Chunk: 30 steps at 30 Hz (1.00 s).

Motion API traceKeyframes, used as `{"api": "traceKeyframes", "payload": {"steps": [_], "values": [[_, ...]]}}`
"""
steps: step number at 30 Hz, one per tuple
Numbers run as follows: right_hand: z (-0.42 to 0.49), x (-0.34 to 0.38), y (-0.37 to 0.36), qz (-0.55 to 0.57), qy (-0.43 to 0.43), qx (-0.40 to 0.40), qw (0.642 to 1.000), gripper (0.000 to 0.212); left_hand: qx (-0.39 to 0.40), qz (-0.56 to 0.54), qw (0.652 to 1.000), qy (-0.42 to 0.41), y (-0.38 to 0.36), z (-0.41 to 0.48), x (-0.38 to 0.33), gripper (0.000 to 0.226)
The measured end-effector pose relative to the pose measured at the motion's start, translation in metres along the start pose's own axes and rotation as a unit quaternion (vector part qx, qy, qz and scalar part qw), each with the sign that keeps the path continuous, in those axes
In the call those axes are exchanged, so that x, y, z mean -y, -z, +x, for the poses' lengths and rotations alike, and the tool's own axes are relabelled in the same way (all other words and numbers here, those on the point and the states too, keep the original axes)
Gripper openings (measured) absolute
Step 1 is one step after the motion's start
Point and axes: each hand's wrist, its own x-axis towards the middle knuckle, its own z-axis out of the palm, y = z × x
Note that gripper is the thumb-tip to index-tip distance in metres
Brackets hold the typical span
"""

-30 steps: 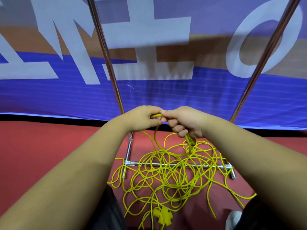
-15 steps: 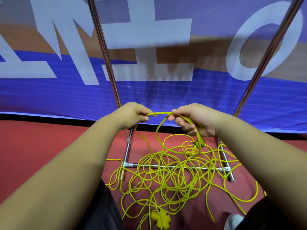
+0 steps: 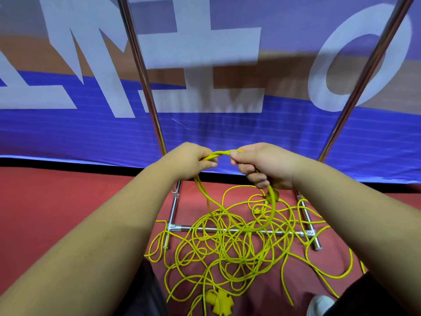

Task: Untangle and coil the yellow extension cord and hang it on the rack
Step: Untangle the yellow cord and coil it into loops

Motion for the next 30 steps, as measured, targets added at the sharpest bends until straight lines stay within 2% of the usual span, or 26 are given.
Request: {"api": "traceKeyframes", "payload": {"steps": [1,3,5,8,10,12,15,18,20,25,30], "values": [[-0.001,-0.002,0.001,-0.012,-0.013,0.002,1.0,0.025,-0.018,0.026,0.999,0.014,0.003,0.003,0.0,0.014],[-0.003,-0.004,0.005,-0.031,-0.045,0.008,0.998,0.029,-0.052,0.089,0.994,0.035,0.005,0.008,0.001,0.037],[-0.005,-0.004,0.008,-0.017,-0.067,0.011,0.998,0.034,-0.074,0.105,0.991,0.042,0.005,0.012,0.0,0.051],[-0.009,0.001,0.011,0.011,-0.064,0.0,0.998,0.041,-0.015,-0.005,1.0,0.022,0.007,0.005,0.003,0.054],[-0.011,0.003,0.014,0.012,-0.056,-0.01,0.998,0.044,0.081,-0.127,0.989,0.006,0.011,-0.006,0.006,0.042],[-0.014,0.001,0.017,0.01,-0.058,-0.003,0.998,0.044,0.123,-0.192,0.974,-0.003,0.016,-0.014,0.008,0.029],[-0.018,-0.003,0.019,0.014,-0.052,0.02,0.998,0.043,0.052,-0.164,0.985,0.017,0.024,-0.014,0.01,0.023],[-0.014,-0.004,0.016,0.063,-0.024,0.018,0.998,0.039,-0.054,-0.056,0.997,0.025,0.023,-0.007,0.008,0.032],[-0.01,-0.002,0.013,0.111,-0.008,0.014,0.994,0.037,-0.091,0.015,0.996,0.006,0.017,-0.003,0.003,0.029],[-0.01,0.009,0.006,0.166,0.027,-0.009,0.986,0.033,-0.103,0.071,0.991,0.053,0.011,0.008,0.0,0.011],[-0.013,0.026,0.005,0.264,0.091,-0.016,0.96,0.033,-0.096,0.041,0.991,0.085,0.032,0.003,0.005,0.013]]}}
